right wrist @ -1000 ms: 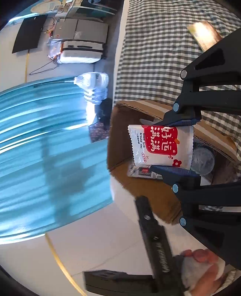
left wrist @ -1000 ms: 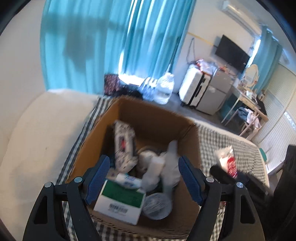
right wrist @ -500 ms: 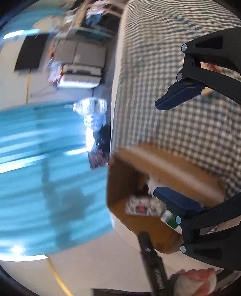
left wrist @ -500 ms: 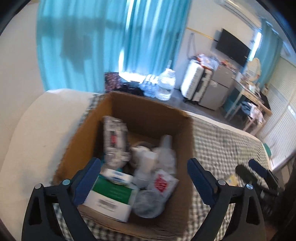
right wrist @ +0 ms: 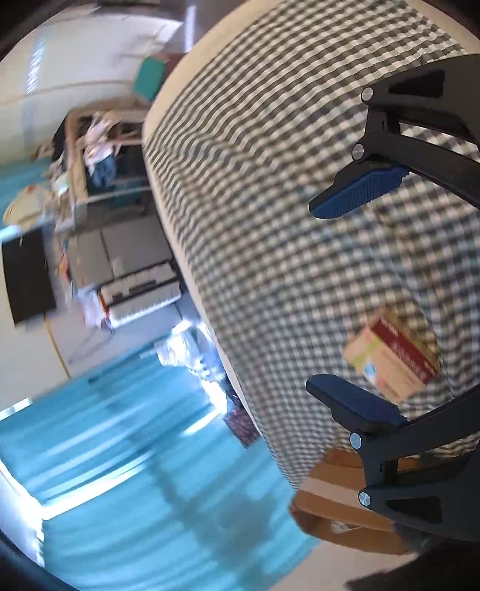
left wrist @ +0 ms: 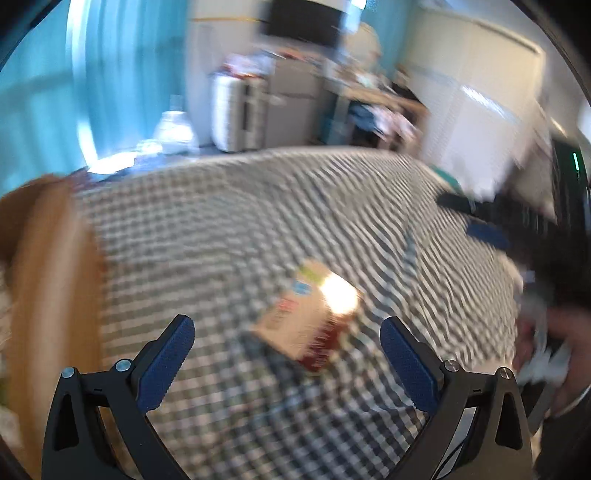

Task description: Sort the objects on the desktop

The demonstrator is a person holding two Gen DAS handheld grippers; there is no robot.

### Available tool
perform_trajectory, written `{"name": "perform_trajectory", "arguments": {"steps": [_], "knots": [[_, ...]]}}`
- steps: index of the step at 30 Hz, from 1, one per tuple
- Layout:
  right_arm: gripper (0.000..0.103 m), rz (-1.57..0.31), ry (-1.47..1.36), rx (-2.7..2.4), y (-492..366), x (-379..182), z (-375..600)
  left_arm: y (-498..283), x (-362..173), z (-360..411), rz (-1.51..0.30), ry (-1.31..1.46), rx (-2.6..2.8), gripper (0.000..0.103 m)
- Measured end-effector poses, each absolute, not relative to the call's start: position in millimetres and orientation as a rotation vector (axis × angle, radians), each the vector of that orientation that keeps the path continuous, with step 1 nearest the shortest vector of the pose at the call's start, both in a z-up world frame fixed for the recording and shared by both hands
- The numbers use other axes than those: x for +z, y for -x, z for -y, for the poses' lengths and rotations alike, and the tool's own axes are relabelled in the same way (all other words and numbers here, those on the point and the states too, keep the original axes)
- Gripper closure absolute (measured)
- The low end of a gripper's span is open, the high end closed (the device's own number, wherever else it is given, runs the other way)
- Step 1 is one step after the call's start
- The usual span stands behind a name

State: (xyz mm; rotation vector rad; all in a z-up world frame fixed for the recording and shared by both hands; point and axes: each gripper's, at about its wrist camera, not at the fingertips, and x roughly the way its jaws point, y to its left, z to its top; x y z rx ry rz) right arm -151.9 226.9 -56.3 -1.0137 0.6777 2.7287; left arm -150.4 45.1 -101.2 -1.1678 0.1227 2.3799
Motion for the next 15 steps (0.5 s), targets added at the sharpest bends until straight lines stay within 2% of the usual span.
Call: {"name": "perform_trajectory", "arguments": {"steps": [6, 15], "knots": [[0.016, -0.805, 1.064, 2.656, 160.4, -86.6, -263.4, 180.4, -163.9, -98.4, -0.304, 1.257, 2.212, 0.0], [0.016, -0.84, 1.163, 2.629, 173.6, -112.1, -269.4, 223.2, -211.9, -99.6, -0.281, 1.424, 2.197, 0.0]]}}
